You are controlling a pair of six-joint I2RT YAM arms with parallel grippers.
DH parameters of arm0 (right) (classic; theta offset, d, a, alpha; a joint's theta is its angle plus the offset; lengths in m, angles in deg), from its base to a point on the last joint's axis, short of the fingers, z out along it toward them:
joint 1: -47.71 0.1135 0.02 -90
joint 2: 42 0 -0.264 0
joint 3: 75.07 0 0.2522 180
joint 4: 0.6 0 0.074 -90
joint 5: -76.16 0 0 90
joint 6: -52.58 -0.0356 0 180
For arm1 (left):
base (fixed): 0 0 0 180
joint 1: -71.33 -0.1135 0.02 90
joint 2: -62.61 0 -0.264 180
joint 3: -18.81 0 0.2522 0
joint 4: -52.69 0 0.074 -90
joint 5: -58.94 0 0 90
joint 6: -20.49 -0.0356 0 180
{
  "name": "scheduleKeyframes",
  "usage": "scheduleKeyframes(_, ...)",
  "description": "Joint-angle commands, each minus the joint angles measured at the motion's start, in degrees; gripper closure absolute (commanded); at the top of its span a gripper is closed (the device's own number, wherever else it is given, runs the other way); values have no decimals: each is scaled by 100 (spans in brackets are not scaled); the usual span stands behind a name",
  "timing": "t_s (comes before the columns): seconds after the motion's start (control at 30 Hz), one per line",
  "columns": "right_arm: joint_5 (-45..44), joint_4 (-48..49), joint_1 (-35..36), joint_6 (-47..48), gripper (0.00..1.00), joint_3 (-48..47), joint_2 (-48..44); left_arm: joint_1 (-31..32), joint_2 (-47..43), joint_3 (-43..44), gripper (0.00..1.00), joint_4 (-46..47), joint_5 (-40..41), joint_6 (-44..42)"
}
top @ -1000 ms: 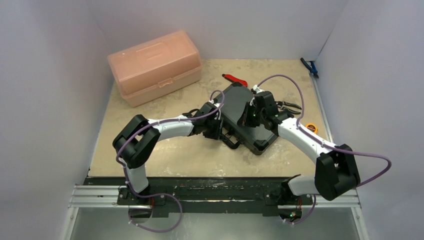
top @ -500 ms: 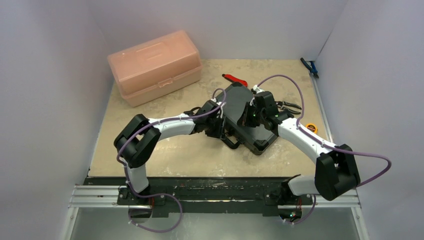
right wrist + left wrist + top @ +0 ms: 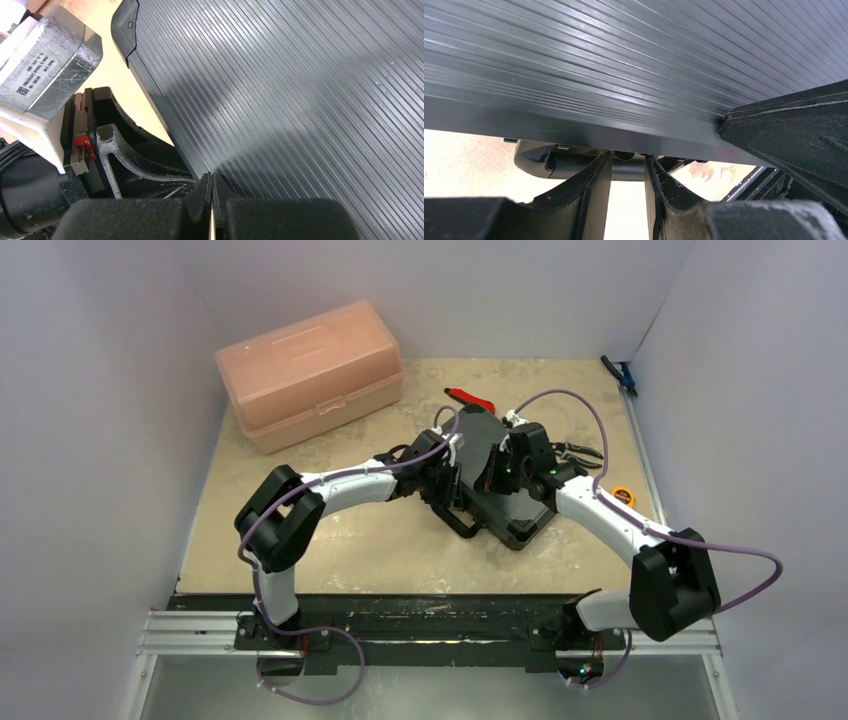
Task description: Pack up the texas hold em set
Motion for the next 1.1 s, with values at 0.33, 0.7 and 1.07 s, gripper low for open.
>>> scheduleKeyframes(0.33, -408, -751, -18, 216, 100, 322, 257, 49, -106, 429, 71, 103, 60, 42)
scheduleKeyframes(0.7, -399, -752, -18, 227, 100, 326, 302, 61, -114, 191, 81, 107, 121, 29)
scheduleKeyframes(1.07, -416, -764, -20, 235, 100, 303, 364, 70, -142, -95, 92, 149, 143, 33)
